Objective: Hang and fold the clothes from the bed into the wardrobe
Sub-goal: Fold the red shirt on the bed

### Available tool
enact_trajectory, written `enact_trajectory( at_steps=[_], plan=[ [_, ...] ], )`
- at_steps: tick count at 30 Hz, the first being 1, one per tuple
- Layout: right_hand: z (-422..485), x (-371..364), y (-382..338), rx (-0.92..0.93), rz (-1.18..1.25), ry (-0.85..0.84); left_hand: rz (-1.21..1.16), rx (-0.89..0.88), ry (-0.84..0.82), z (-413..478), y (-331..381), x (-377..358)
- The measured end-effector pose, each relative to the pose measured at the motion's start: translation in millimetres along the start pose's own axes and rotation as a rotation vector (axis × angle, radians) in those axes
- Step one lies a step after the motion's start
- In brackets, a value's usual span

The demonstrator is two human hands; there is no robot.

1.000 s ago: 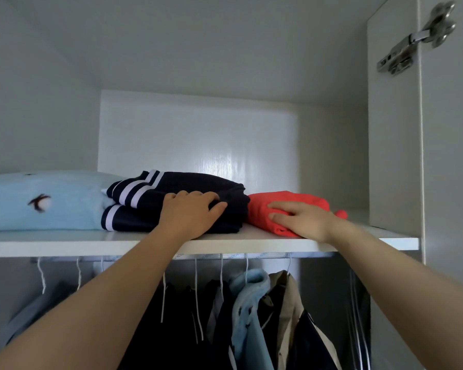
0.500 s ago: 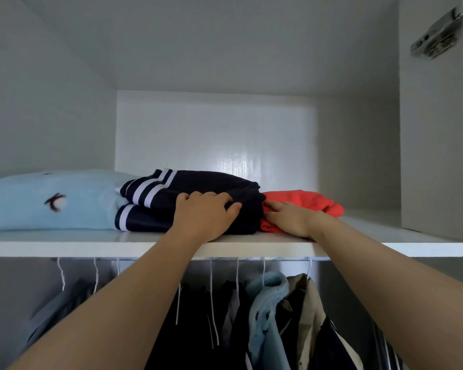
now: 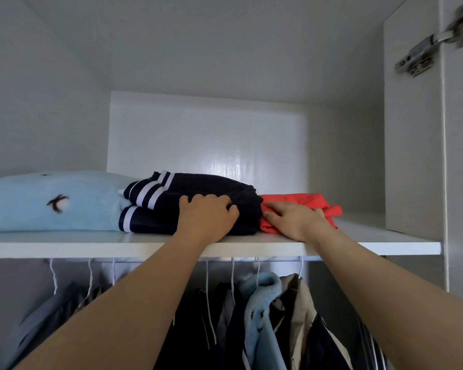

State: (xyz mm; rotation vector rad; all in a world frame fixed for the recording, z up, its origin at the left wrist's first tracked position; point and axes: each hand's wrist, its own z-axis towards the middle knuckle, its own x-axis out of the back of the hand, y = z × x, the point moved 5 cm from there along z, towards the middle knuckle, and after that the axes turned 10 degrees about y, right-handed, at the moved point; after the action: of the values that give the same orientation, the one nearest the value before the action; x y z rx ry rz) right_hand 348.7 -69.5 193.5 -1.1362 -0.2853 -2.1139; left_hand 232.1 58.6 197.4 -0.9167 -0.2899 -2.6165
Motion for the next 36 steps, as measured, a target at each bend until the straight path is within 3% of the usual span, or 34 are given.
enact_trajectory(
  at_steps=[12,15,20,23,36],
  plan=[
    [-64,7,-18,-0.069,0.023,0.112,-0.027,-0.023,0.095,-32,5,8],
    [-88,6,-23,-0.033,0.024,0.062,-0.02,-0.042,0.09,-61,7,8],
    [-155,7,-25,-0.066,0.193,-0.087,-0.099,-0.021,-0.079,-119,11,25],
    [-206,15,-18,-0.104,0.221,-0.142,-0.249,0.044,-0.075,-163,15,50],
    [-361,89,-49,-0.049,0.337,-0.049,-0.194,0.121,-0.004,-320,11,176]
  ],
)
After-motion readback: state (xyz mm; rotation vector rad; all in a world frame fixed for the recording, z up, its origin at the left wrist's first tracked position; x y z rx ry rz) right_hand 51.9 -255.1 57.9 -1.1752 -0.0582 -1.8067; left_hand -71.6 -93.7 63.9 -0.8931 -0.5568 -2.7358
